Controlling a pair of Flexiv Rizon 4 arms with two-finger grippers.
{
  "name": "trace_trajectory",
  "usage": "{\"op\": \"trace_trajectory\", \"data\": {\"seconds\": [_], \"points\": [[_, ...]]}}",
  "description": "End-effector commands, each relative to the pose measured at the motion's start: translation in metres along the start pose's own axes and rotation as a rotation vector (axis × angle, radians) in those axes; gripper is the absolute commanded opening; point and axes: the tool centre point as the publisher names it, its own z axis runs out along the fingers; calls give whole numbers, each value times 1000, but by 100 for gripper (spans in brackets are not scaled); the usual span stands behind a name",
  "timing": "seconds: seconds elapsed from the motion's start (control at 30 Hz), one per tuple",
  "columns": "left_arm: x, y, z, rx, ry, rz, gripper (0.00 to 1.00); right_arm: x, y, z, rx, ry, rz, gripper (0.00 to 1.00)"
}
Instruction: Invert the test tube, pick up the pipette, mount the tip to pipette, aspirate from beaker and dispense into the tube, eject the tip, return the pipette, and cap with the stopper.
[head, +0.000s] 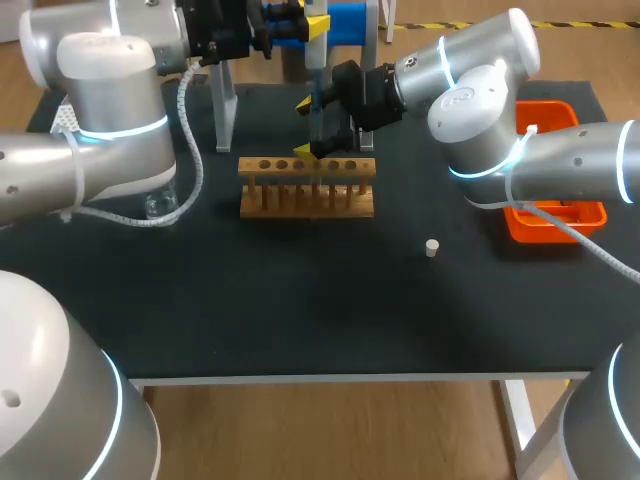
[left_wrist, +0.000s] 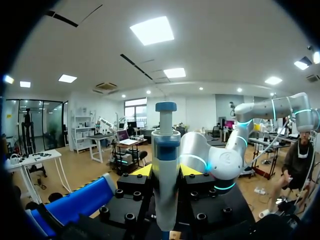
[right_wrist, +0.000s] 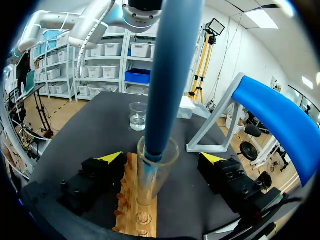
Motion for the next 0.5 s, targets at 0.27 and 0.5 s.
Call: {"op": "trace_trajectory", "data": {"seconds": [0.27, 0.5], "points": [[-1, 0, -1, -1, -5, -6, 0, -1, 0, 0, 2, 3, 1, 100], [-1, 0, -1, 0, -6, -6, 0, -1, 0, 0, 2, 3, 1, 100]]}}
